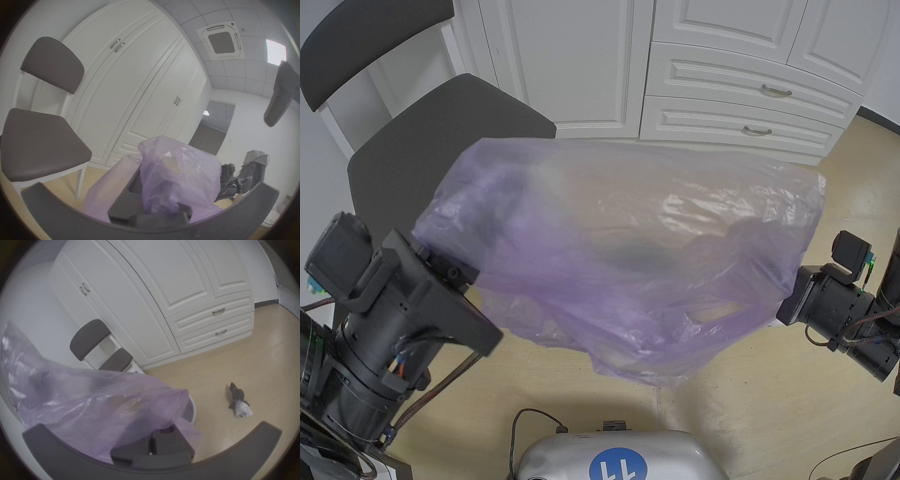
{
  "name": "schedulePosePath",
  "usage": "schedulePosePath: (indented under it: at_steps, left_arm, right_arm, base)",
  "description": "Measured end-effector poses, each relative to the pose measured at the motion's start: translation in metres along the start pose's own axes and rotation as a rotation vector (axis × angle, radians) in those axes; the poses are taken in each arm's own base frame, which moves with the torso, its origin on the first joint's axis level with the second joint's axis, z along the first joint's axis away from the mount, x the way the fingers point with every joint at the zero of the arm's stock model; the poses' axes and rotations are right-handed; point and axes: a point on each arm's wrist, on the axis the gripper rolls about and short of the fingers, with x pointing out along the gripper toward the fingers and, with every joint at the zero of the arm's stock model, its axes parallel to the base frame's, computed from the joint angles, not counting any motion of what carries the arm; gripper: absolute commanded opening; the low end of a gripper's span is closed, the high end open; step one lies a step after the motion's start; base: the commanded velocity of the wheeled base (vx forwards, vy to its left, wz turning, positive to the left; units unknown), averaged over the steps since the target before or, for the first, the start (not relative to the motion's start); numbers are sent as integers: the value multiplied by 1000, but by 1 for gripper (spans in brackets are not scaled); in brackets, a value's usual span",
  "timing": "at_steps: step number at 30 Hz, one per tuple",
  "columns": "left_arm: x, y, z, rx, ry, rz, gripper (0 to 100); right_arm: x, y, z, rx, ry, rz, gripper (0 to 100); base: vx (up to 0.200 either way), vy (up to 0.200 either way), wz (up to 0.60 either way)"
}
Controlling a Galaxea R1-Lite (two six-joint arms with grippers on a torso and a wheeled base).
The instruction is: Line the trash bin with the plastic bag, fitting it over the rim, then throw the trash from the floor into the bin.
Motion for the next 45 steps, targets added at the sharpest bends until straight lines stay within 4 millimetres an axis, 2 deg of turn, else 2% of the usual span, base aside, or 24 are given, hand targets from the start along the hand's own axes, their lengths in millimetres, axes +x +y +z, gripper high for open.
schedulePosePath:
  at_steps: [6, 14, 24, 37, 45]
  left_arm:
    - [11, 1, -7, 22, 10, 83, 0]
    - [18, 2, -17, 97, 58, 169, 0]
    - [24, 4, -37, 187, 122, 251, 0]
    - [27, 11, -61, 227, 198, 275, 0]
    - [32, 21, -73, 322, 218, 348, 0]
  right_arm:
    - [-7, 5, 7, -36, -37, -27, 0]
    - [-18, 10, 12, -89, -3, -70, 0]
    - [-35, 8, 21, -191, -27, -149, 0]
    - [-40, 3, 14, -285, -2, -190, 0]
    - [-37, 2, 7, -298, 23, -187, 0]
  base:
    - [0, 0, 0]
    - [0, 0, 0]
    - [0, 0, 0]
    - [0, 0, 0]
    - [0, 0, 0]
